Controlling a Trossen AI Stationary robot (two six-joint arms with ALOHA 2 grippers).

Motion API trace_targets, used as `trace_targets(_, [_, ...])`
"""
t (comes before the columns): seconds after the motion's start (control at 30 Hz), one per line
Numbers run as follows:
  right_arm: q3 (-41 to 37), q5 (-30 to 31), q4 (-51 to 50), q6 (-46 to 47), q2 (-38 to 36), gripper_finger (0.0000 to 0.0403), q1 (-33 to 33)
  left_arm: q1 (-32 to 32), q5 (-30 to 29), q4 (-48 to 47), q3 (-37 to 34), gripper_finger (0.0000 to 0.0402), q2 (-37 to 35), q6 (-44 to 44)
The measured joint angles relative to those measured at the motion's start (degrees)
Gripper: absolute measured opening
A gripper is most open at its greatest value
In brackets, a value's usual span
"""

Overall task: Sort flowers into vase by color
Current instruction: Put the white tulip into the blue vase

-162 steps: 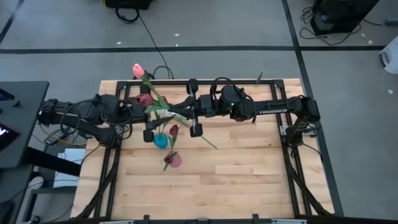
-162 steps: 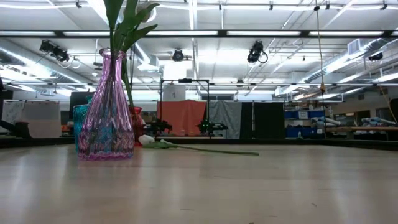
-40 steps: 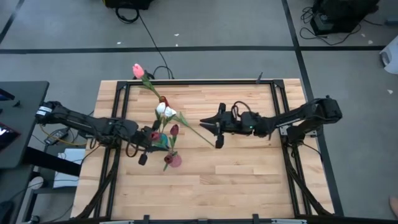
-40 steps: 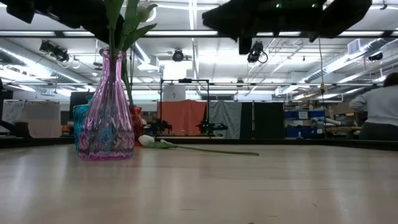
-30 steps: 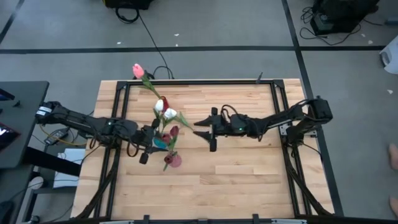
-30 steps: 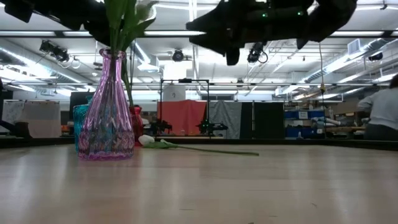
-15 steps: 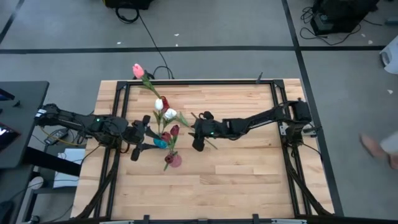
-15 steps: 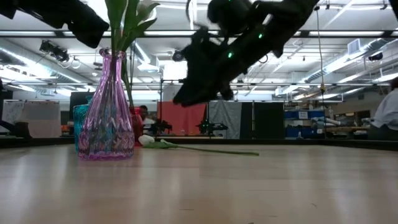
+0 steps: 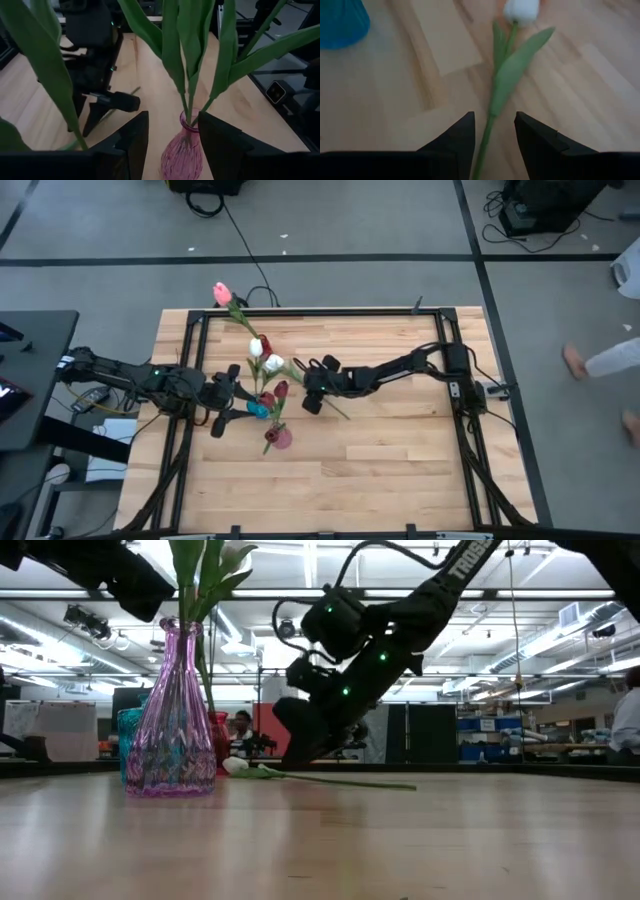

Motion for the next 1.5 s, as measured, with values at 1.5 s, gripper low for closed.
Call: trace_targets(1.5, [-0.3,19.2,-13.8,-9.4,-23.8,0.0002,4.7,0.1,-9.5,-4.8,12.6,0.0177,-6.2,0.2])
